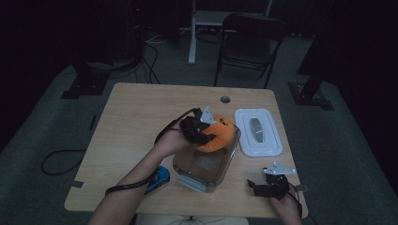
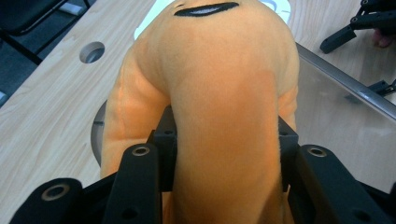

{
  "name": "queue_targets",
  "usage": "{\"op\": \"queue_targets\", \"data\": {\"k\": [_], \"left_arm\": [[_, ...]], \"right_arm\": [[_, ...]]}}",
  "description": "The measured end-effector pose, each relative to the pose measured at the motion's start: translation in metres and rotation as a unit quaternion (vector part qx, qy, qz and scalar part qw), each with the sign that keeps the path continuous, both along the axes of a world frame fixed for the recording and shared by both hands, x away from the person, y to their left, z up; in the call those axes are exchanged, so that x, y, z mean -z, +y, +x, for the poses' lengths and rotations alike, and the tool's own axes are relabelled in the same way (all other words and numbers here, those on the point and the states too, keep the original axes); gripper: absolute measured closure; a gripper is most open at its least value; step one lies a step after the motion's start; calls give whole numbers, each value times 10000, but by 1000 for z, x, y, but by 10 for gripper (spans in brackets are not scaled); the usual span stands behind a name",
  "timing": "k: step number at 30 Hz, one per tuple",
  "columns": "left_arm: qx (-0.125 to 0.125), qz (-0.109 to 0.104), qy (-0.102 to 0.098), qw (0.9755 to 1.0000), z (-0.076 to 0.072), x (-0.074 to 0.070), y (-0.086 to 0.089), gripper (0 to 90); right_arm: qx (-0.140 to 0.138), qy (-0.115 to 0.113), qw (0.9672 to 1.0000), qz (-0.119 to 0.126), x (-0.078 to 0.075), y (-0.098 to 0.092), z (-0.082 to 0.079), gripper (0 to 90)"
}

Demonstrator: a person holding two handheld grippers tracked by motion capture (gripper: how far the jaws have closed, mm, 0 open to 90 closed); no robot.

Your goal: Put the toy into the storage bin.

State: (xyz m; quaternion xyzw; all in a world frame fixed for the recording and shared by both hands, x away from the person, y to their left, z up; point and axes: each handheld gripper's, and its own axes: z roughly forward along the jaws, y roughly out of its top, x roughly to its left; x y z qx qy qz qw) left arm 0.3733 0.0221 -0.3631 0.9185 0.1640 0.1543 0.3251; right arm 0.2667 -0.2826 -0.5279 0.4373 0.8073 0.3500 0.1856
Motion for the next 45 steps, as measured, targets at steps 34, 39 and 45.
{"op": "queue_targets", "data": {"k": [34,39,45], "left_arm": [[208,829,577,9947,12,40,-25,481],[300,1054,587,9922,12,42,-29,439],[391,1324,730,9877,13,45,-34,356]], "right_arm": [[2,7,10000,-4,0,0,0,130],[1,4,10000,-6,0,0,0,130],[2,4,10000,-5,0,0,0,130]]}}
